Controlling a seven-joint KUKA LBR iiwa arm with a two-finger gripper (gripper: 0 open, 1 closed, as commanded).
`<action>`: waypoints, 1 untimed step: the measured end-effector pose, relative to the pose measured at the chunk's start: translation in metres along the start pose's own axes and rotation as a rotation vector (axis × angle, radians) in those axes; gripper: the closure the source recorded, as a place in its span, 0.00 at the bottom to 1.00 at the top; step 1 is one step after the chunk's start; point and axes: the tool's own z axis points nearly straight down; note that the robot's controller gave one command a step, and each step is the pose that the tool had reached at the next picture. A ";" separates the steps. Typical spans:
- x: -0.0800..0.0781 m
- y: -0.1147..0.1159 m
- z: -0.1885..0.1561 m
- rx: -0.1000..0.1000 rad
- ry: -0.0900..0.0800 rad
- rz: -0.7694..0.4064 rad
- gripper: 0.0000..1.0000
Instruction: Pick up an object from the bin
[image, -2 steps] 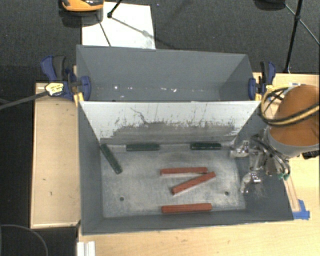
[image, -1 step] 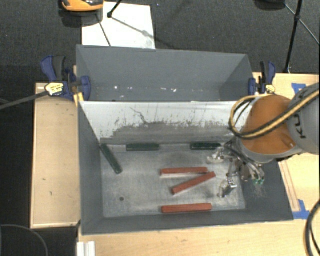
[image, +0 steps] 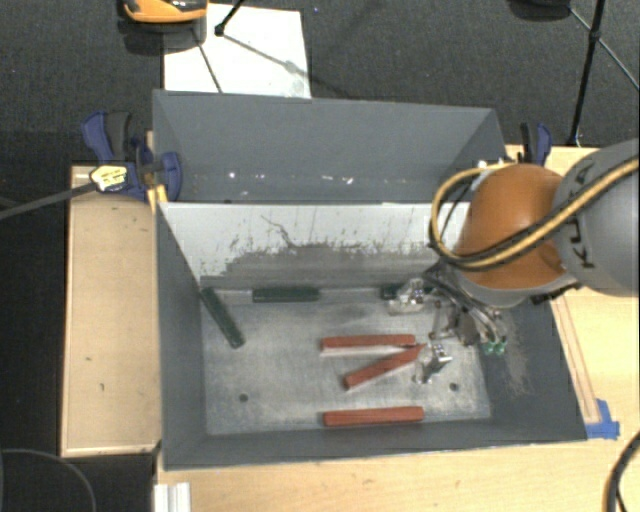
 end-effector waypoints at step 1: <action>-0.005 0.012 0.030 0.001 -0.004 -0.085 0.00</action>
Offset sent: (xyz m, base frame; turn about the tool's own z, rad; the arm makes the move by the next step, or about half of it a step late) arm 0.0095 0.0276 -0.0676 -0.2385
